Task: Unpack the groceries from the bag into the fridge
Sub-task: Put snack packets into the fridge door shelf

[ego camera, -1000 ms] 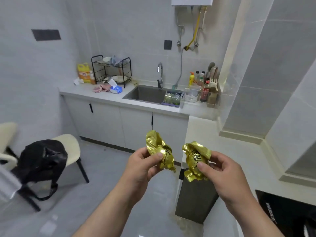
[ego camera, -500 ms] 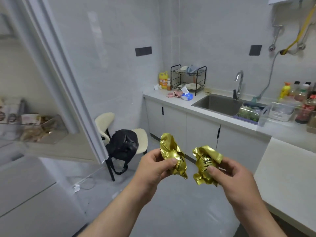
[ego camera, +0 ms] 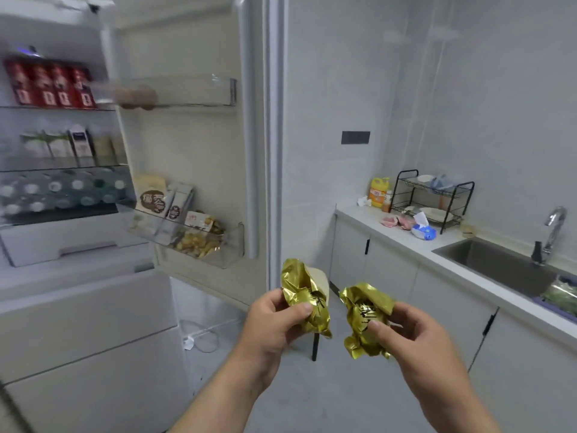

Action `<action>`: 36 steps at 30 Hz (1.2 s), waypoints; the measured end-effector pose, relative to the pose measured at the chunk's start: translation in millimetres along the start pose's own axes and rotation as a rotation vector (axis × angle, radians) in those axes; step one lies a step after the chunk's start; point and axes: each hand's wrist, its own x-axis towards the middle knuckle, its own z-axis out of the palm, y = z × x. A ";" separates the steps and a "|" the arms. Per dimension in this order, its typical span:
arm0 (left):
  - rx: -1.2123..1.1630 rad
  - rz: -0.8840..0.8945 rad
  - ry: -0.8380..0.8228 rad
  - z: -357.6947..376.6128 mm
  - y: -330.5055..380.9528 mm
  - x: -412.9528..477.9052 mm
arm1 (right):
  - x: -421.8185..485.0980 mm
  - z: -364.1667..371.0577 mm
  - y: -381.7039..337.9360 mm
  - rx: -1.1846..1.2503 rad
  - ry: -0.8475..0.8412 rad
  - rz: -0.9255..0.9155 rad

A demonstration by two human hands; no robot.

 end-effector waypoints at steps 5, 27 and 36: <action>-0.053 0.046 0.089 -64.5 32.9 10.9 | 12.4 70.6 -25.5 -0.025 -0.080 -0.030; -0.008 0.194 0.287 -287.8 134.7 52.3 | 54.7 325.7 -89.4 -0.035 -0.262 -0.167; 0.086 0.328 0.301 -294.2 186.3 68.6 | 87.9 358.1 -134.1 -0.014 -0.296 -0.332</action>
